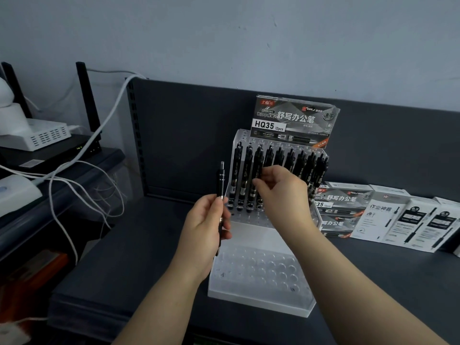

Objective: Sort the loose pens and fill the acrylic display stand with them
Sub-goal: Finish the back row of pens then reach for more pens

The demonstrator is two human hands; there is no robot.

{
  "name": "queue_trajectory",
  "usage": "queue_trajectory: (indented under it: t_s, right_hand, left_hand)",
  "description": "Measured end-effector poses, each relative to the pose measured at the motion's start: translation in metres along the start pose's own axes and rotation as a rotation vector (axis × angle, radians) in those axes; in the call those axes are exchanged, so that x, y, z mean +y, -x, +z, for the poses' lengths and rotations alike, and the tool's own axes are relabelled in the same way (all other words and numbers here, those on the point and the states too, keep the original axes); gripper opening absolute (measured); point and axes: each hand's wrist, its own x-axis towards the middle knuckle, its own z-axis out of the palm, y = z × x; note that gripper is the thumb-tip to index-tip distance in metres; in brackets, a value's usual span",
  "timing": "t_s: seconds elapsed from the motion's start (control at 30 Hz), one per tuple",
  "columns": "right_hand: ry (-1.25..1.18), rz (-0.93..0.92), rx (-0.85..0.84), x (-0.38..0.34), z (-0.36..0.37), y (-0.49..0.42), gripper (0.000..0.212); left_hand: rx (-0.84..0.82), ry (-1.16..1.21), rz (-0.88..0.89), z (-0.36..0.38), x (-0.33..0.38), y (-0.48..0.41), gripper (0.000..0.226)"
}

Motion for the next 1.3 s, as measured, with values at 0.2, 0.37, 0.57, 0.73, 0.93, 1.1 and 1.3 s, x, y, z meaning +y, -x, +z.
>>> queue_trajectory:
  t_s: [0.2, 0.37, 0.57, 0.73, 0.93, 1.1, 1.3]
  right_hand:
    - [-0.189, 0.002, -0.012, -0.004, -0.01, 0.018, 0.009]
    - [-0.371, 0.094, -0.154, -0.009, -0.011, 0.032, 0.012]
    - [-0.391, 0.127, -0.109, -0.007, -0.021, 0.029, 0.008]
    - [-0.397, 0.036, 0.115, -0.012, -0.046, 0.002, 0.008]
    - [-0.231, 0.003, 0.104, -0.006, -0.035, -0.014, 0.025]
    - [-0.094, 0.008, 0.053, 0.003, -0.024, -0.01, 0.031]
    - [0.034, -0.015, 0.023, 0.002, -0.023, -0.008, 0.028]
  left_hand:
    - [-0.056, 0.003, 0.001, 0.006, -0.003, 0.0, 0.022]
    - [-0.118, -0.102, 0.045, 0.017, -0.005, 0.003, 0.011]
    - [-0.089, -0.304, 0.197, 0.024, -0.013, 0.002, 0.01]
    - [0.024, -0.733, 0.528, 0.009, -0.019, -0.007, 0.021]
    - [-0.034, -1.031, 0.623, 0.005, -0.029, -0.013, 0.027]
    - [-0.054, -1.053, 0.599, 0.004, -0.026, -0.015, 0.026]
    - [-0.071, -1.058, 0.567, 0.004, -0.024, -0.014, 0.026]
